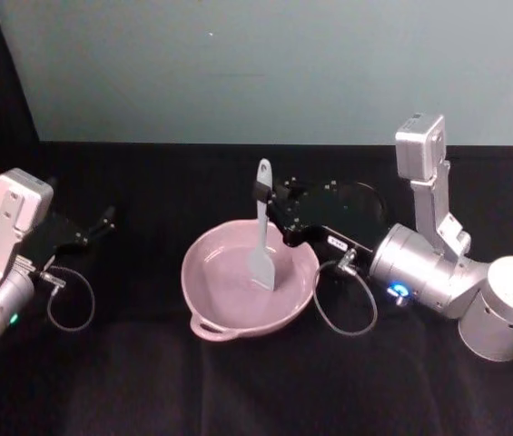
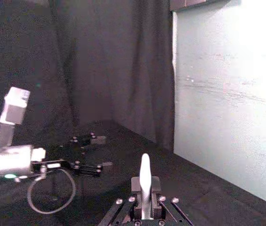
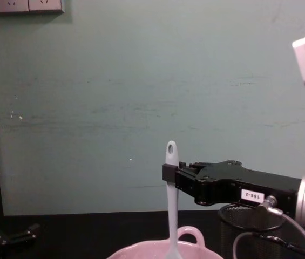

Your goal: Use the one hand to pick up the spoon and stir the clear water in the bowl.

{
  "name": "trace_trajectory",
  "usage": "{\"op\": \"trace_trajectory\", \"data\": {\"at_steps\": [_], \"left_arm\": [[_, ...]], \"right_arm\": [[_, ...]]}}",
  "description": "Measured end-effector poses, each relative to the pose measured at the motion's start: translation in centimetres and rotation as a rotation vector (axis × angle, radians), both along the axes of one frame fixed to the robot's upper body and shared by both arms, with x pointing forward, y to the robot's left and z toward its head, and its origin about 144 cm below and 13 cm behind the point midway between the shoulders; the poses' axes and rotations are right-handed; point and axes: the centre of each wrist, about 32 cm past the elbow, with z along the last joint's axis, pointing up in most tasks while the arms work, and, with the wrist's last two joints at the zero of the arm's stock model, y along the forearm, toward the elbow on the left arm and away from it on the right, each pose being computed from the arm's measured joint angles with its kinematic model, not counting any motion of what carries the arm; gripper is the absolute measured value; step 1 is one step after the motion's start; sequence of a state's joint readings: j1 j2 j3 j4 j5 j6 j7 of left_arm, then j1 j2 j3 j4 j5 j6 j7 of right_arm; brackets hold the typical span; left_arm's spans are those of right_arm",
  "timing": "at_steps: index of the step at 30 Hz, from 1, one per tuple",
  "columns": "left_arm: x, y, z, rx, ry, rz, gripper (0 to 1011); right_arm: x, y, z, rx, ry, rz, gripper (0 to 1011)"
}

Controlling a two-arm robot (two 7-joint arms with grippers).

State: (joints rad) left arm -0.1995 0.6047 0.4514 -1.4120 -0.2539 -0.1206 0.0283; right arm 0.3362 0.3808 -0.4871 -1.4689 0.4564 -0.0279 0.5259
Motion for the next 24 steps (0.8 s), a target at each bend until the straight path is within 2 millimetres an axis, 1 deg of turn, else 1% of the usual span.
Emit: {"op": "trace_trajectory", "data": {"at_steps": [3,7,10,18,24], "left_arm": [[0.0,0.0,0.0,0.0,0.0,0.0,1011],[0.0,0.0,0.0,0.0,0.0,0.0,1011],[0.0,0.0,0.0,0.0,0.0,0.0,1011],[0.0,0.0,0.0,0.0,0.0,0.0,1011],[0.0,0.0,0.0,0.0,0.0,0.0,1011]], "right_arm": [[-0.6,0.1,0.1,0.013,0.008,0.018,118],[-0.9,0.3,0.2,0.026,0.009,0.033,118],[-0.7,0.5,0.2,0.04,0.014,0.036,118],[0.1,0.4,0.6,0.064,0.027,0.023,118],[0.1,0.1,1.6,0.081,0.008,0.011,118]]}}
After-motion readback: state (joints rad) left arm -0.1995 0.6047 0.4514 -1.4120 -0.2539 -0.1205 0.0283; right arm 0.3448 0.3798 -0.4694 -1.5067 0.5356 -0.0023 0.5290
